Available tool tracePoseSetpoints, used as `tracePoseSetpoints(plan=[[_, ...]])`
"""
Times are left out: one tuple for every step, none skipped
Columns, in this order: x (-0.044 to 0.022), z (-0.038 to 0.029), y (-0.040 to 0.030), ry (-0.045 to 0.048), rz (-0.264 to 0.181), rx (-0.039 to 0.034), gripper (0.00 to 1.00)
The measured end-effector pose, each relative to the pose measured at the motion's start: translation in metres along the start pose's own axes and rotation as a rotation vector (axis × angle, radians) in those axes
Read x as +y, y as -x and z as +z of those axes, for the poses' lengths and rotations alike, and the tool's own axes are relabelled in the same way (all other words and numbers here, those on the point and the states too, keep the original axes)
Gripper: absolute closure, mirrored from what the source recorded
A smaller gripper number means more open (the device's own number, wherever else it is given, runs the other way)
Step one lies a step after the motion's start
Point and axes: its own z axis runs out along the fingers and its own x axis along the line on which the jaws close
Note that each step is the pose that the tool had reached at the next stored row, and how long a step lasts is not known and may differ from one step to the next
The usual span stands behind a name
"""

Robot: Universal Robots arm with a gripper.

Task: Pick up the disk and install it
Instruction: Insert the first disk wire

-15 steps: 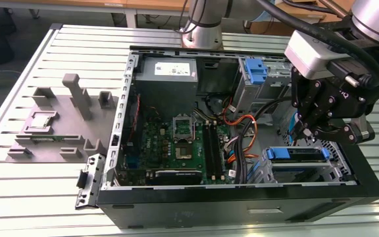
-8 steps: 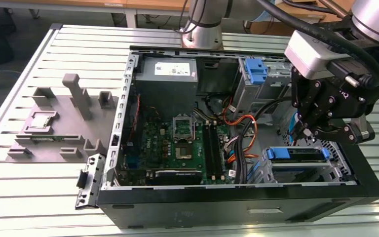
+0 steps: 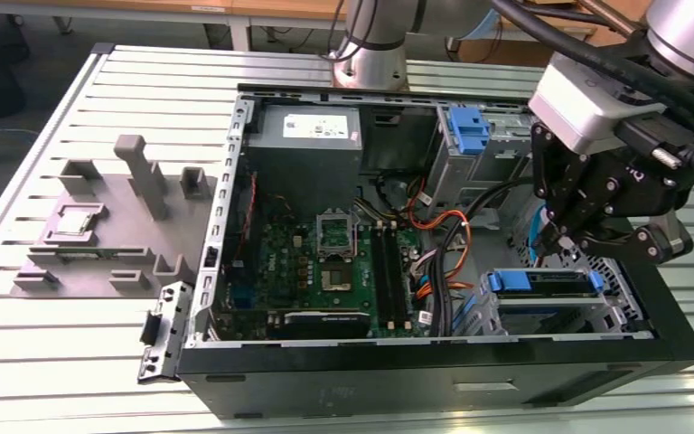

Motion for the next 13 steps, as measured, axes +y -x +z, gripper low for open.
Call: tracePoseSetpoints(plan=[[-0.0018, 0.0000, -0.0005, 0.0000, -0.001, 0.0000, 0.90], [-0.0040, 0.0000, -0.0009, 0.0001, -0.001, 0.0000, 0.90], [-0.0064, 0.0001, -0.0012, 0.0001, -0.001, 0.0000, 0.90], [-0.0085, 0.0001, -0.0013, 0.0001, -0.001, 0.0000, 0.90], [-0.0103, 0.0001, -0.0014, 0.0001, -0.001, 0.0000, 0.90], [-0.0122, 0.0001, -0.0018, 0.0001, -0.001, 0.0000, 0.90], [-0.0141, 0.0001, -0.0021, 0.0001, -0.001, 0.0002, 0.90], [-0.0162, 0.0002, -0.0025, 0.0001, -0.001, 0.0001, 0.90], [-0.0184, 0.0003, -0.0030, 0.0001, -0.001, 0.0000, 0.90], [-0.0209, 0.0003, -0.0034, 0.0001, -0.001, 0.0000, 0.90], [-0.0230, 0.0004, -0.0037, 0.0001, -0.001, 0.0001, 0.90], [-0.0250, 0.0005, -0.0039, 0.0001, -0.001, 0.0000, 0.90], [-0.0266, 0.0007, -0.0040, 0.0000, -0.001, 0.0001, 0.90]])
